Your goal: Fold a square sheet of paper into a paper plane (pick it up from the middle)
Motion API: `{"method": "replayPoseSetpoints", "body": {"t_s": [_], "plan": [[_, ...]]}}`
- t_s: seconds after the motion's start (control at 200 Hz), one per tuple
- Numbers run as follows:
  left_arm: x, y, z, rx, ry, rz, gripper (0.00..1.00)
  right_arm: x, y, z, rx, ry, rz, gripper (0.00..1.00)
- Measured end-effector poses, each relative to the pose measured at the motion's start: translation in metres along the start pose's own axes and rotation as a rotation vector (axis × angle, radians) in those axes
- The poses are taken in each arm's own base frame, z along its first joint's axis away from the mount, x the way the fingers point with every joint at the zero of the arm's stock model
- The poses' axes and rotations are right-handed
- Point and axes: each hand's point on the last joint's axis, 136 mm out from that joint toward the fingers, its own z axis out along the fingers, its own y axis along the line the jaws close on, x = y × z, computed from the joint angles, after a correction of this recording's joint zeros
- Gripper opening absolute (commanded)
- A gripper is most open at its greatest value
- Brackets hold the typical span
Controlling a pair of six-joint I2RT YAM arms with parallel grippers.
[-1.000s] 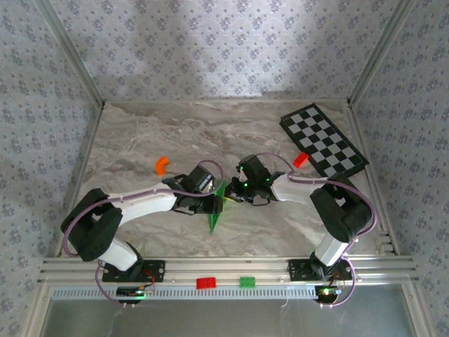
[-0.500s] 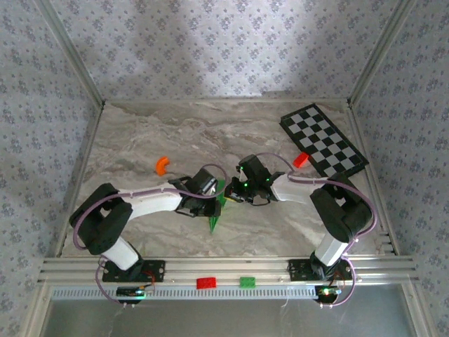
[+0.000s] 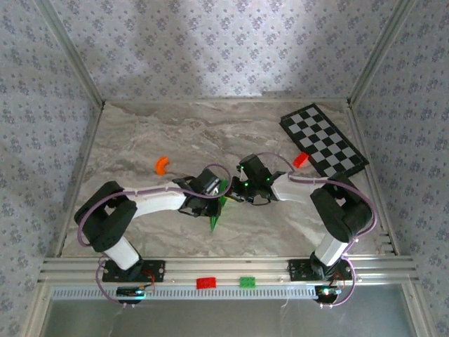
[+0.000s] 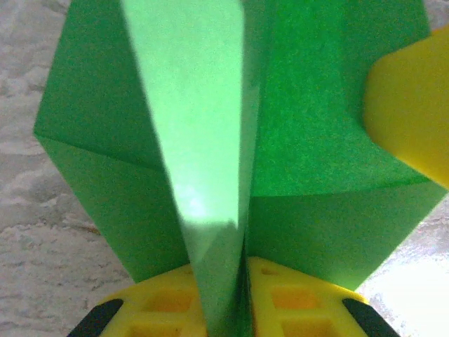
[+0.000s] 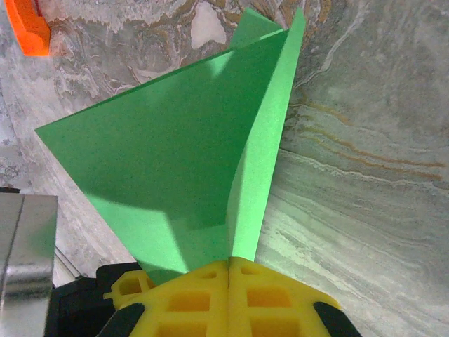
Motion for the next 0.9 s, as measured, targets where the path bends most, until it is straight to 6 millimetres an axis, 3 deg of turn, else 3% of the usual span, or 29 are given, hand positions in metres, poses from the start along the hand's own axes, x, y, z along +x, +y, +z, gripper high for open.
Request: {"method": "replayPoseSetpoints", "body": {"t_s": [0.285,0.47,0.71,0.9], "plan": [[-0.001,-0.001,0.0,-0.012,-0.002,0.008,0.1,-0.001,-0.002,0.0,0.0,-0.002,0.003,0.12],[-0.005,0.003,-0.003,-0.048,-0.013,0.003,0.09,-0.003,-0.006,-0.003,0.0,-0.01,0.008,0.34],[-0.019,0.006,-0.012,-0.12,-0.057,-0.018,0.13,-0.022,-0.014,-0.042,-0.011,-0.113,0.021,0.4],[-0.026,0.01,-0.008,-0.173,-0.061,-0.038,0.13,-0.027,-0.045,-0.066,0.02,-0.179,0.086,0.41]]}}
